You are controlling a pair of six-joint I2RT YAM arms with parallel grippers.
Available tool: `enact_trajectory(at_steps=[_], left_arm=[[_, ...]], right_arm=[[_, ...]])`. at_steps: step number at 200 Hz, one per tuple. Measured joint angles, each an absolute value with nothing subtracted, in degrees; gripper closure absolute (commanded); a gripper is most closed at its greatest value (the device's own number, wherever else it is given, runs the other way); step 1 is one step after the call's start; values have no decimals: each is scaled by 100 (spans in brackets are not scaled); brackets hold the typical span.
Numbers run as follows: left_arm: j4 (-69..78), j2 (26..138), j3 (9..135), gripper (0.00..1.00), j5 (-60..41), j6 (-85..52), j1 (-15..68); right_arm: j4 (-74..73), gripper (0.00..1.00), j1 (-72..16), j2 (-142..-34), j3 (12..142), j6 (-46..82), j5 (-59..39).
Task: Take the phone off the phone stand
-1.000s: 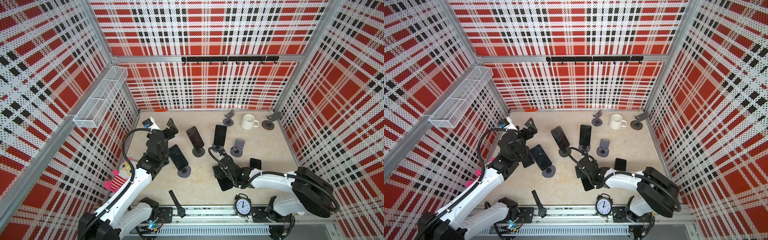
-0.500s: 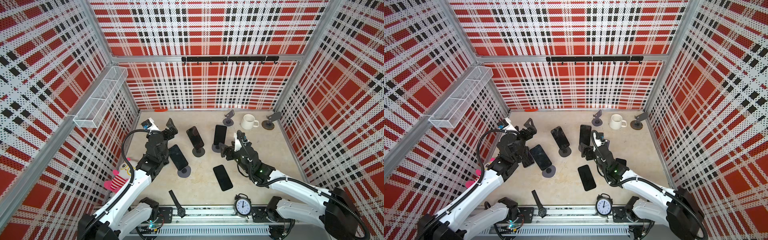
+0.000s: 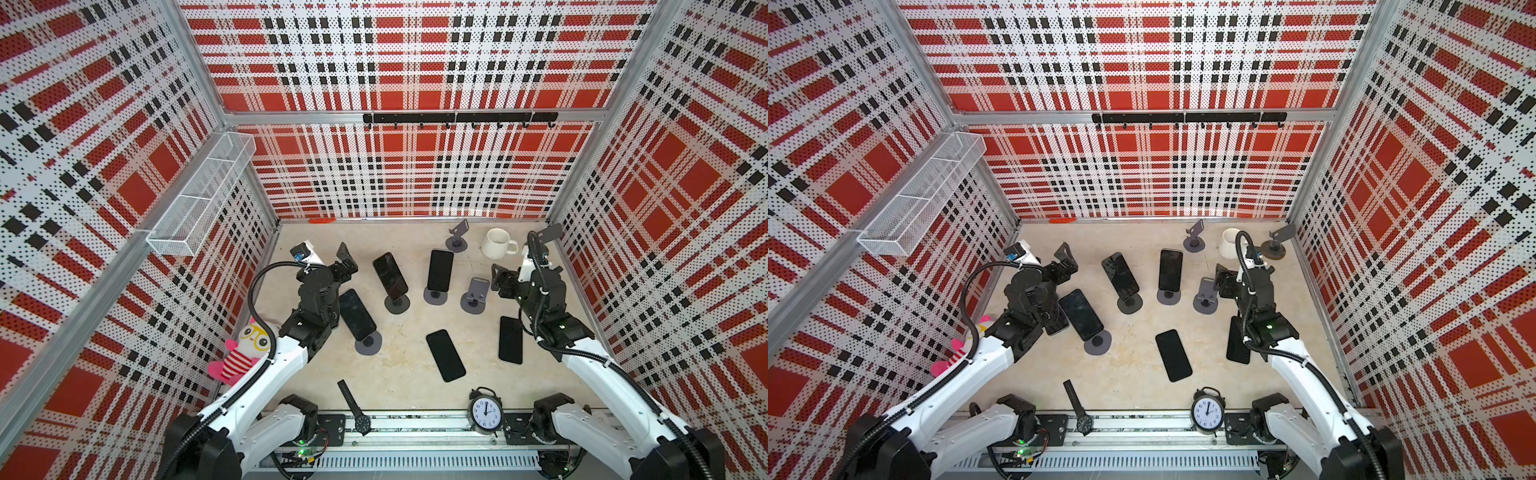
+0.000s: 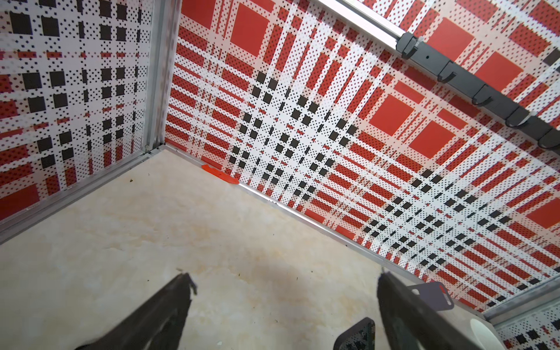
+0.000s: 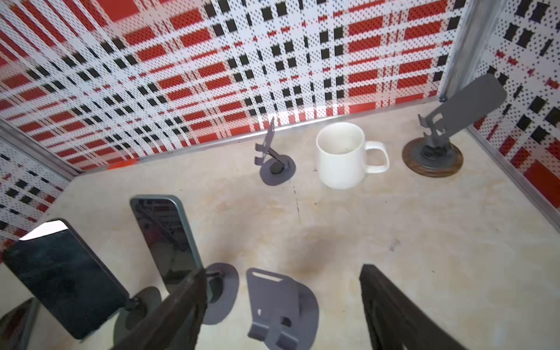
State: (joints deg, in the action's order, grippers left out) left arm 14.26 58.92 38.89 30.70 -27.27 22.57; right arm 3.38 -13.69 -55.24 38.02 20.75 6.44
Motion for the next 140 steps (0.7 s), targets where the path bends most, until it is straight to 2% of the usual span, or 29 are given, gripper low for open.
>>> enact_trajectory(at_steps=[13,22,35,61,88,140], left_arm=[[1459,5900,3894,2,3076,-2689,2252],[1494,5900,3894,2,3079,-2676,2246],[1509,5900,3894,2,3076,-2670,2241],[1500,5900,3894,2,3063,-2674,2241],[1514,5881,3894,2,2971,-2696,2241],[1520,5789,3894,2,2884,-2698,2241]], right_arm=[[438,19,-1052,-5645,3804,2010,200],[419,14,-834,-5780,3785,1990,-169],[172,12,-574,-5948,3581,2008,-722],[-272,20,-325,-6357,3096,2062,-1673],[-777,22,-316,-6987,2989,2078,-2353],[-1802,26,-307,-7883,3028,2112,-2934]])
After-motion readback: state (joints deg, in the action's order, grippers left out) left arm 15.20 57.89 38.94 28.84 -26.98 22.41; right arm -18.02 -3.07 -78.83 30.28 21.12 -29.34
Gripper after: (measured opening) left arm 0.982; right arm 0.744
